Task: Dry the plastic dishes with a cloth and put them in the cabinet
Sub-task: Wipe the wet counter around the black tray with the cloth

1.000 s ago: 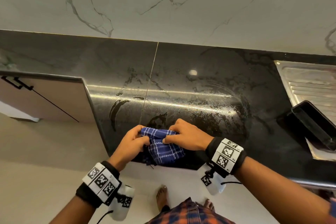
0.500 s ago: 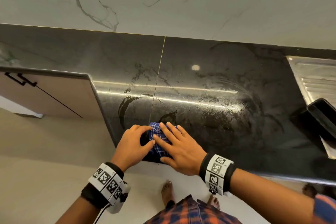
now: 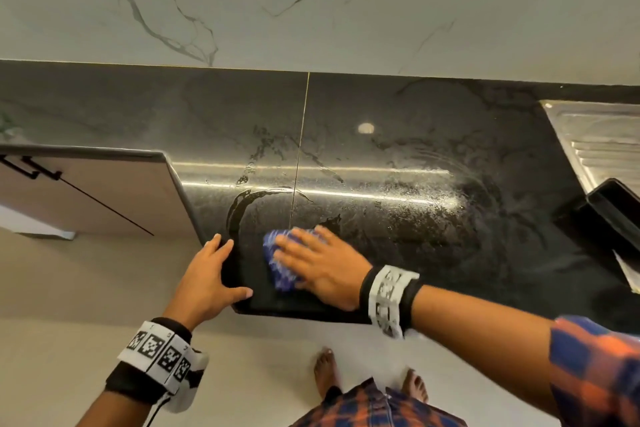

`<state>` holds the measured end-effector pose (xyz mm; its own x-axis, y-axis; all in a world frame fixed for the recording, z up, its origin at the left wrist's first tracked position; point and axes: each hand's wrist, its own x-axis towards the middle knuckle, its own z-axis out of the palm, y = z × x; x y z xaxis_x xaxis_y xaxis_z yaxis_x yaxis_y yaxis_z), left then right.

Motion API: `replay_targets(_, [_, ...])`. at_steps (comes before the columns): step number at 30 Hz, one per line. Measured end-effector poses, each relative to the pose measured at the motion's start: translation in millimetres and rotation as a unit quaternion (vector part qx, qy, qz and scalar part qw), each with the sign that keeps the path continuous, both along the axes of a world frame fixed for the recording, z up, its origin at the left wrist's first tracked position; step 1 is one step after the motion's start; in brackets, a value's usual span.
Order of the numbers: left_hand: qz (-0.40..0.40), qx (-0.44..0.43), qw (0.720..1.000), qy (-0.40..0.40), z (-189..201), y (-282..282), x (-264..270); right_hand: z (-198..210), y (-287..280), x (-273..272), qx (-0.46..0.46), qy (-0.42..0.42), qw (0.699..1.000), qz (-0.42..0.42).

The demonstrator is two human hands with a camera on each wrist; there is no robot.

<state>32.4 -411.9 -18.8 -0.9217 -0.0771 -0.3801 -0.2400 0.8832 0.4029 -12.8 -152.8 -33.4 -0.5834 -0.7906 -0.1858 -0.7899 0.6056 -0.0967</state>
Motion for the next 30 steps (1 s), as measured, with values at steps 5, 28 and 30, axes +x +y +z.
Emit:
replay_targets(5, [0.014,0.012,1.0,-0.003,-4,2,1,18,36,-108,0.072,-0.001,0.976,-0.206])
replay_targets(28, [0.093,0.149,0.976,0.131,12,-52,-17,8,-90,-121,-0.067,0.019,0.99,0.12])
replay_targets(30, [0.069,0.12,0.982,0.131,19,-58,-40,9,-76,-64,-0.066,-0.032,0.979,0.191])
